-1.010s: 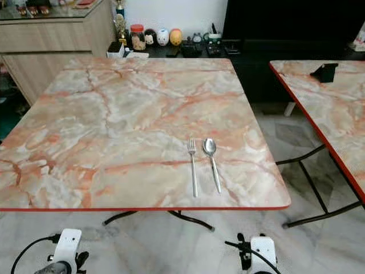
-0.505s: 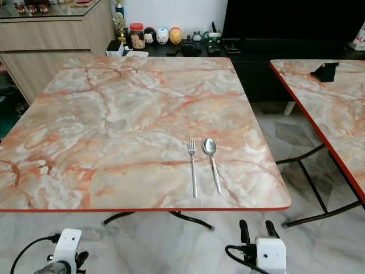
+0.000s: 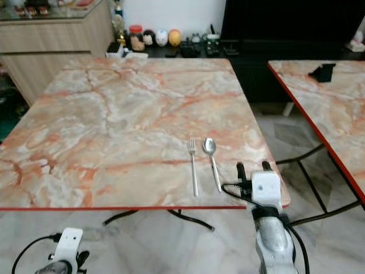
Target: Setting the table
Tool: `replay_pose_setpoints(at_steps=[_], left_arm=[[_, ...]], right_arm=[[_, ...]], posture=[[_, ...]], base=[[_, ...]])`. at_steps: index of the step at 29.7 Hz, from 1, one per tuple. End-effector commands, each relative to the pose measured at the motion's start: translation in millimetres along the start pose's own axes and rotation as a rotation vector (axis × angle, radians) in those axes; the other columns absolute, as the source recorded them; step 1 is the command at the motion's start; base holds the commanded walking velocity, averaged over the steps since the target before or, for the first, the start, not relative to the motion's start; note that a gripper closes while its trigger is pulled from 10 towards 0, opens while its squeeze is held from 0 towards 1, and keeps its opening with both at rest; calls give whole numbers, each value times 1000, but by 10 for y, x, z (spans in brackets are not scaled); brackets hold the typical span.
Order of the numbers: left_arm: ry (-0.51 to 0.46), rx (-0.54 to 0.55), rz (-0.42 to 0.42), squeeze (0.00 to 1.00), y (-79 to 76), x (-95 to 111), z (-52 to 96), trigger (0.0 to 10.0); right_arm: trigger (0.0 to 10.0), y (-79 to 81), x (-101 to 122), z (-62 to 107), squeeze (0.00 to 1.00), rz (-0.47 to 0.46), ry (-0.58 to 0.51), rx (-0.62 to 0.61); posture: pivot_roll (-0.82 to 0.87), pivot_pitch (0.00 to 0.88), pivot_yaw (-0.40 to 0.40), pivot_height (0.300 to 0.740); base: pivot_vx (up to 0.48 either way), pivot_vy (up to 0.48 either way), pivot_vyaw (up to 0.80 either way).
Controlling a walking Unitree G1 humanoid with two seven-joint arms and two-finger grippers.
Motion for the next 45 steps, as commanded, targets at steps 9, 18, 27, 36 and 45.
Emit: replay_pose_setpoints(at_steps=[9, 18, 27, 36, 45], left_arm=[[11, -4, -24, 0, -28, -36, 6, 10000], [8, -5, -26, 0, -27, -19, 2, 10000], [10, -13, -29, 0, -54, -29, 4, 10000], [15, -18, -34, 0, -60, -53, 9, 10000], [14, -22, -41, 0, -71, -57, 10, 10000]], right_arm=[[10000, 242, 109, -440, 1000, -284, 59, 46], [10000, 343, 166, -703, 0, -250, 167, 11], [10000, 456, 215, -870, 0, -251, 239, 28], [10000, 460, 103, -915, 0, -318, 365, -9], [10000, 527, 44, -918, 0, -300, 418, 24]], posture=[[18, 0, -17, 740], [16, 0, -13, 740], [18, 0, -14, 740], [18, 3, -18, 740], [19, 3, -22, 740]], base=[[0, 0, 0], [0, 0, 0], [0, 0, 0], [0, 0, 0], [0, 0, 0]])
Point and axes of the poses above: a point about 5 cm out from each wrist's last joint towards the gripper, its own z axis pointing back from the gripper into the wrist, its own x axis along the axis of the wrist's last joint, y = z × x, the point moved 1 cm from there along -z, pointing out of the wrist towards the gripper, and after that the axes turned 12 degrees about -z, right-handed, at the moved point
